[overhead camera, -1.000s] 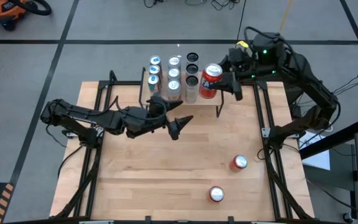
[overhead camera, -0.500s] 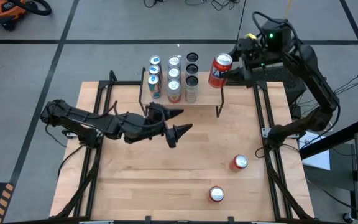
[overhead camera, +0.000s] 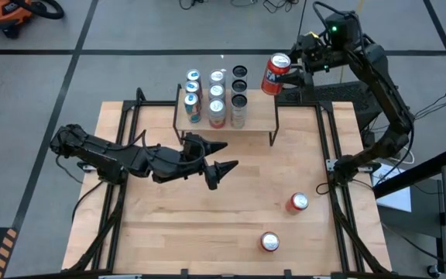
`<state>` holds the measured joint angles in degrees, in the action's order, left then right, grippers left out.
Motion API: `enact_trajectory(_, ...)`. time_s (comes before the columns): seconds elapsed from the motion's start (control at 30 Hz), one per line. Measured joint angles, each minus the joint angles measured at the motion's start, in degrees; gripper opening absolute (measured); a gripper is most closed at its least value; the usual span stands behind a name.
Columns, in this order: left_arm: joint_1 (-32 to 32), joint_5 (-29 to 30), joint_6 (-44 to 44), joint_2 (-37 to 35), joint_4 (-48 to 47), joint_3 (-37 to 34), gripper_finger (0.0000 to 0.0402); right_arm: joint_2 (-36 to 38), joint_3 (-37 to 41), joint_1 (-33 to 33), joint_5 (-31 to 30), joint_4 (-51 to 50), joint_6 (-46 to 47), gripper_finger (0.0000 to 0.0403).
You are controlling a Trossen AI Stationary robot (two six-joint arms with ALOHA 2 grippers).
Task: Place canned beverage on shelf
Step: Put the top left red soda can on the shelf
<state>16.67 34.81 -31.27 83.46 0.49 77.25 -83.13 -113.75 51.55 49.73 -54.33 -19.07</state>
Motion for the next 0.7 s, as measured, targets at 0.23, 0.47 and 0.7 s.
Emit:
enact_trajectory(0.23, 0.0, 0.1, 0.0, 0.0, -0.1, 0.0, 0.0393, -2.2, 3.6, 2.5, 0.5, -1.2, -1.8, 0.0279)
enact_trajectory(0.47, 0.0, 0.2, -0.1, 0.0, -1.7, 0.0, 0.0393, -2.0, 11.5, 6.3, 5.6, 0.2, -2.2, 0.0279)
enact_trajectory(0.7, 0.0, -0.2, -1.9, 0.0, -3.6, 0.0, 0.0393, -2.0, 17.7, 8.9, 6.1, 5.3, -3.0, 0.0279)
